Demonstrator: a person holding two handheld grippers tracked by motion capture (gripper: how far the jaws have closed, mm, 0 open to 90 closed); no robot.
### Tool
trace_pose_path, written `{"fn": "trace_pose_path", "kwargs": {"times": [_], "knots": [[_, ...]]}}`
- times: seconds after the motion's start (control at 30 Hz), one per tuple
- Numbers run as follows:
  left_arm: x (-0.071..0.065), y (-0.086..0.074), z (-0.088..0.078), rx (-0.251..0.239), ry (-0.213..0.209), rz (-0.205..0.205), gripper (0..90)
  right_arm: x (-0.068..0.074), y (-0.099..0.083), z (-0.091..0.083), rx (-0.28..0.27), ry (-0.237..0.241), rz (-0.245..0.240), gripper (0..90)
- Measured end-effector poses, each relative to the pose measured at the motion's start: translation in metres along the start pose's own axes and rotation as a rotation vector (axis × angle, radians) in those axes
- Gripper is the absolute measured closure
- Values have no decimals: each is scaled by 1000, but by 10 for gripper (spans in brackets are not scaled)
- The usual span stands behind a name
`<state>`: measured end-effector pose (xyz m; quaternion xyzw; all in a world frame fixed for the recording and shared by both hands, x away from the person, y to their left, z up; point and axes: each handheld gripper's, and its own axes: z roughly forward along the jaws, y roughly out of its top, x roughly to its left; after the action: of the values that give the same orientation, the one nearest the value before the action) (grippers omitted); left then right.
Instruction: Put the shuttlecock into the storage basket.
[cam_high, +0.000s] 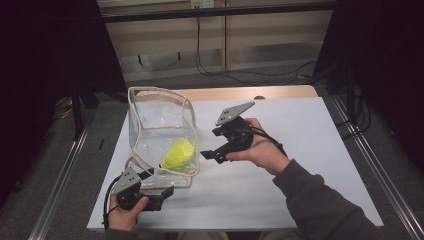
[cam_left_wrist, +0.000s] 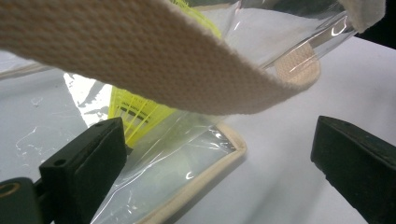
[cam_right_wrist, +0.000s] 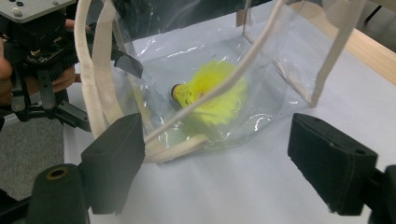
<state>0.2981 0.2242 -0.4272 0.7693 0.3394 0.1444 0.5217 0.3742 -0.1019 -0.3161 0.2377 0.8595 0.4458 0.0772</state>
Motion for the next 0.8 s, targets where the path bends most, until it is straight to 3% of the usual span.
{"fn": "trace_pose_path", "kwargs": {"times": [0.8], "knots": [[0,0,0,-1,0,-2,35,-22,-60,-12,-40,-18,74,133]]}}
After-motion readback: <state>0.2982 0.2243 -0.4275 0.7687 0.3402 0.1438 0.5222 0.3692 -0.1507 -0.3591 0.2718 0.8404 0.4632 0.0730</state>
